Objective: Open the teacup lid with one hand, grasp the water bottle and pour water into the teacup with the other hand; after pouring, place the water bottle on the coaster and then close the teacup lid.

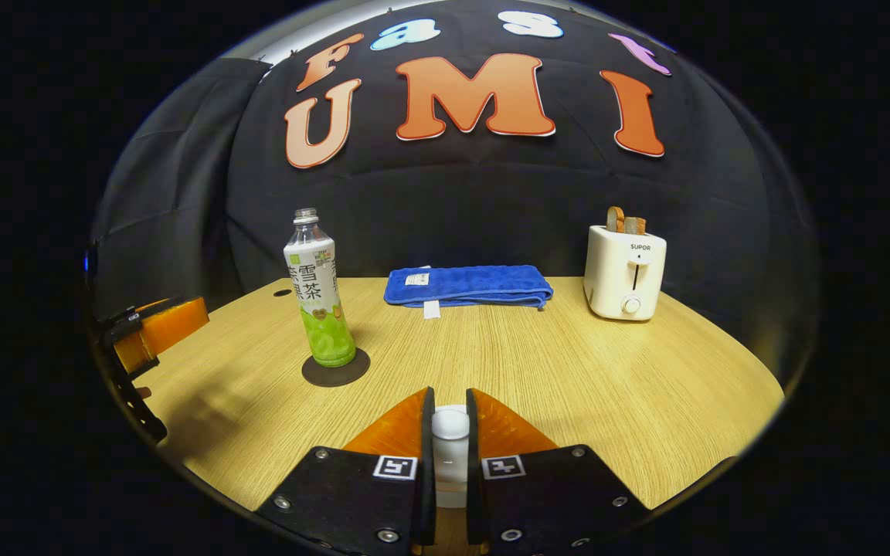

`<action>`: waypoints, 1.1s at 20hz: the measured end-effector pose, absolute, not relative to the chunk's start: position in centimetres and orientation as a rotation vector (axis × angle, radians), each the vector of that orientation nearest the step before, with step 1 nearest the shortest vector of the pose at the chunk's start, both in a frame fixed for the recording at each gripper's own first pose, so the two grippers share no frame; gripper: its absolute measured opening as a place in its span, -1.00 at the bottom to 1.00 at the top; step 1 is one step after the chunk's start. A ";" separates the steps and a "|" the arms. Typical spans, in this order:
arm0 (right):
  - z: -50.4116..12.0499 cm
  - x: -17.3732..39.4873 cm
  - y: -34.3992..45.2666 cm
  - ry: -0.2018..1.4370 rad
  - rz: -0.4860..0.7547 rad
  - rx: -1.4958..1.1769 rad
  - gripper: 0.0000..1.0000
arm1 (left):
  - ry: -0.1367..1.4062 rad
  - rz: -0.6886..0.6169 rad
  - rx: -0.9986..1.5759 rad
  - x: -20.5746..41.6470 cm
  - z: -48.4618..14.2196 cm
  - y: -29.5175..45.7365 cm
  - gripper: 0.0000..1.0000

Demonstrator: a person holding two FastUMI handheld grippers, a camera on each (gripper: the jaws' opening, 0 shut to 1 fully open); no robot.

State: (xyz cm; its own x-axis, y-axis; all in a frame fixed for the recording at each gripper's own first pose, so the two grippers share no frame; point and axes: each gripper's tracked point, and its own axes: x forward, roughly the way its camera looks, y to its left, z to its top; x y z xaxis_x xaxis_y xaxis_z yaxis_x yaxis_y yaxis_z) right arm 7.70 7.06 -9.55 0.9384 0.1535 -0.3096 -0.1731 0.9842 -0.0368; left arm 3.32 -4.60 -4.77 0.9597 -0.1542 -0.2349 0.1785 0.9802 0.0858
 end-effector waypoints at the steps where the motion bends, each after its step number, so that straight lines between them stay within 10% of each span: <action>1: -9.5 7.7 7.0 0.309 0.163 -0.062 -0.65 | 0.228 -0.170 0.108 3.4 -4.7 -4.6 0.97; 12: -9.5 7.5 7.0 0.316 0.169 -0.040 -0.42 | 0.204 -0.174 0.117 3.0 -3.7 -4.8 0.97; 18: -7.3 7.1 6.2 0.268 0.154 -0.034 0.73 | 0.185 -0.168 0.111 3.0 -2.5 -4.8 0.97; 22: -5.0 6.3 5.0 0.223 0.131 -0.046 0.94 | 0.171 -0.155 0.100 3.0 -1.4 -4.8 0.97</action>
State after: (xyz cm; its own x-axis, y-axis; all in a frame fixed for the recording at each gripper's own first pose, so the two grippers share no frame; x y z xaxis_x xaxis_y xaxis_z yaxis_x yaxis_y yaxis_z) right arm 6.30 5.04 -4.98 0.9666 0.1246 -0.2238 -0.1348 0.9904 -0.0306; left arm 3.00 -4.81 -1.40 0.9735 -0.1444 -0.1773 0.1614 0.9832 0.0856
